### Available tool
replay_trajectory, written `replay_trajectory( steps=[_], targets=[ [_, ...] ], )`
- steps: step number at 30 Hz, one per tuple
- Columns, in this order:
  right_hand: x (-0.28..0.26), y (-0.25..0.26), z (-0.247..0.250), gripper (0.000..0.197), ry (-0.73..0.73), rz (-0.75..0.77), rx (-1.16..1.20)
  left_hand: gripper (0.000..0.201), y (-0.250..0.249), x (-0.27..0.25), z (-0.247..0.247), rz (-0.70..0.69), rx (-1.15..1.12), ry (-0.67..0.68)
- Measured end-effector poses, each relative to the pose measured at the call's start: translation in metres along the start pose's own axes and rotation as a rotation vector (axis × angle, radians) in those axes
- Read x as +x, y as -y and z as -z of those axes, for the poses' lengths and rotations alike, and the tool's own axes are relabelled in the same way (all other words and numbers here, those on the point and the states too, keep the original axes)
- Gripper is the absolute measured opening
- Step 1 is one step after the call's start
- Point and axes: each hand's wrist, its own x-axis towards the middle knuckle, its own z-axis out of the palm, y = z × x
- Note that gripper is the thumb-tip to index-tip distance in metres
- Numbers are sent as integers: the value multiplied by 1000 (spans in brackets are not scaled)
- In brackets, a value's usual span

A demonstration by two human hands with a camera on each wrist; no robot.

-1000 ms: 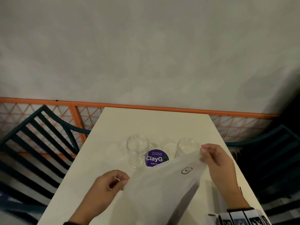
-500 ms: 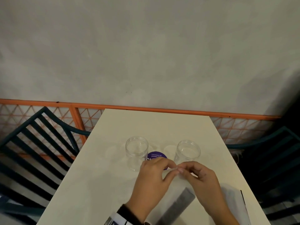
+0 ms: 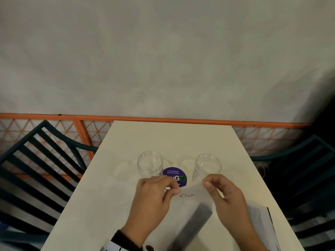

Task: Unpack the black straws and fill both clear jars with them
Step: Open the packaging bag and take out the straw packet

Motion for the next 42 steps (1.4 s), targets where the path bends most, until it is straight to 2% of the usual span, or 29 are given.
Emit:
replay_trajectory(
  steps=[5,9,12,15,19,21,23,24,25,26,28,29,31,33,36,39,42],
  targets=[
    [2,5,6,21,-3,-30,47,19,11,-6,27,22,91,-1],
    [7,14,16,14,-73,-16,66,19,24,-9,50,40,184,-8],
    [12,17,35,11,-146,-42,44,5,40,-14,76,80,264,-33],
    [14,15,46,14,-160,-49,9,14,51,-20,89,133,230,-45],
    [11,13,40,15,-62,-65,-37,16,54,-22,81,199,53,-65],
    [7,12,34,15,-21,-86,-18,14,51,-23,72,218,-49,-33],
    [4,12,29,14,5,-120,47,5,45,-21,61,243,-65,-21],
    [2,12,26,14,9,-130,79,8,43,-19,56,290,-48,-30],
    [1,13,24,13,3,-135,99,18,44,-18,49,333,-12,-66],
    [0,15,22,11,-11,-138,103,25,43,-16,43,369,24,-132],
    [-1,19,19,10,-45,-127,49,15,38,-10,37,420,51,-250],
    [-1,19,18,14,-58,-121,-24,9,35,-9,37,442,32,-267],
    [3,21,16,19,-88,-129,-205,25,37,-8,36,465,-25,-247],
    [9,18,16,21,-127,-136,-300,31,39,-8,39,473,-150,-217],
    [19,12,15,20,-104,-194,-234,28,36,-6,46,521,-619,-138],
    [25,14,8,9,20,-417,235,30,30,-5,46,562,-1002,-30],
    [30,8,4,13,163,-675,661,26,39,-2,44,639,-1308,105]
  ],
)
